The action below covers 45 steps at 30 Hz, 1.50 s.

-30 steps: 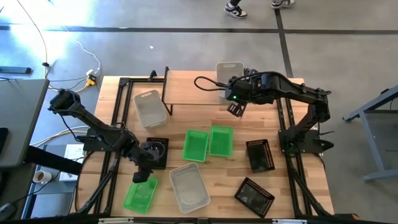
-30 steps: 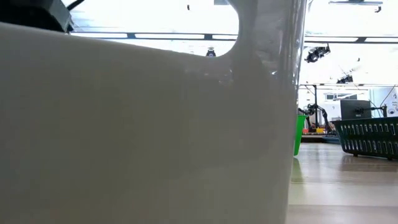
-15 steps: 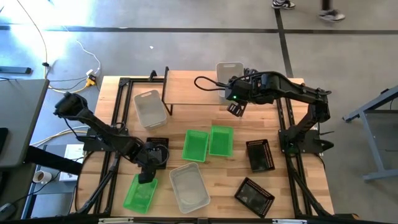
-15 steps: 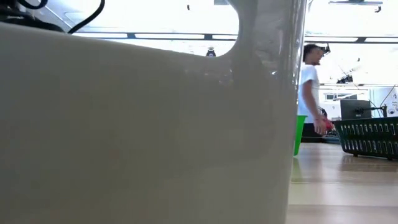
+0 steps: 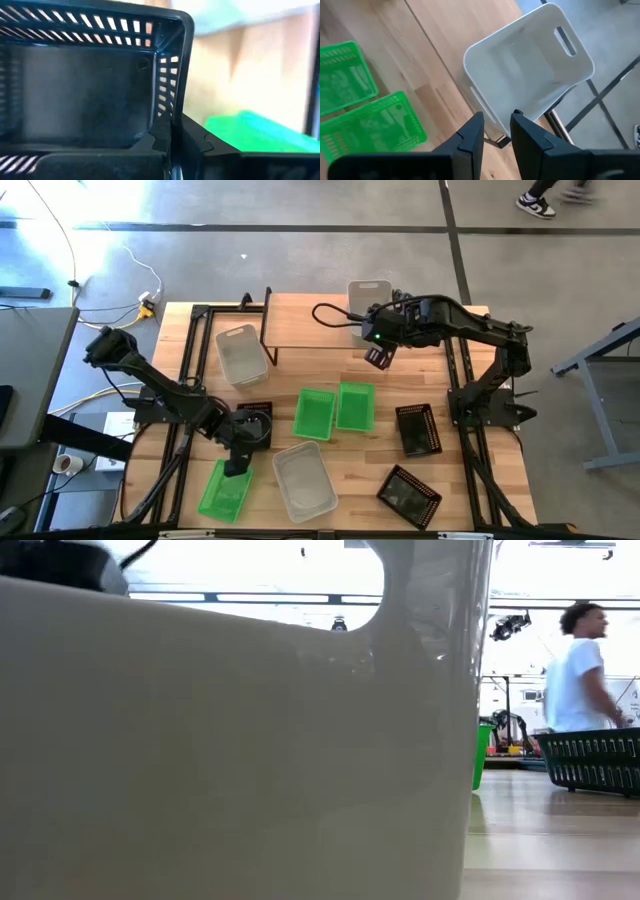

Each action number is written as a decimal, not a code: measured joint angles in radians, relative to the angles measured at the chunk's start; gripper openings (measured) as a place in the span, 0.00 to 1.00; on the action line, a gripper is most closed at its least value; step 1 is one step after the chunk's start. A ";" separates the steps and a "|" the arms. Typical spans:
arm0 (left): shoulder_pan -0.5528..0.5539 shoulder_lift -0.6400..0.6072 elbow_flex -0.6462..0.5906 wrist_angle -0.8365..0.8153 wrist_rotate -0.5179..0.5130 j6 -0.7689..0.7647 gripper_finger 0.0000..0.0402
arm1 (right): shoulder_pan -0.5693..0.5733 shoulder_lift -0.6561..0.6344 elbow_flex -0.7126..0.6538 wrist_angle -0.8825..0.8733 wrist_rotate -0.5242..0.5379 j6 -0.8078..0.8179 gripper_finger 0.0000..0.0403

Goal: Stack baskets on shelf by color
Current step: Put the top left black bin on the shelf

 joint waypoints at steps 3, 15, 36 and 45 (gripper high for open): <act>0.000 -0.030 0.044 -0.015 -0.031 0.023 0.01 | 0.000 0.000 0.000 0.001 -0.002 0.002 0.20; 0.066 -0.108 0.242 -0.151 -0.183 0.186 0.00 | 0.000 -0.001 0.000 0.010 -0.032 0.004 0.20; 0.404 -0.118 0.522 -0.223 -0.401 0.757 0.00 | 0.000 -0.001 0.000 0.017 -0.034 0.079 0.20; 0.659 -0.116 0.576 -0.214 -0.464 1.020 0.00 | 0.000 -0.001 0.000 0.017 -0.027 0.135 0.20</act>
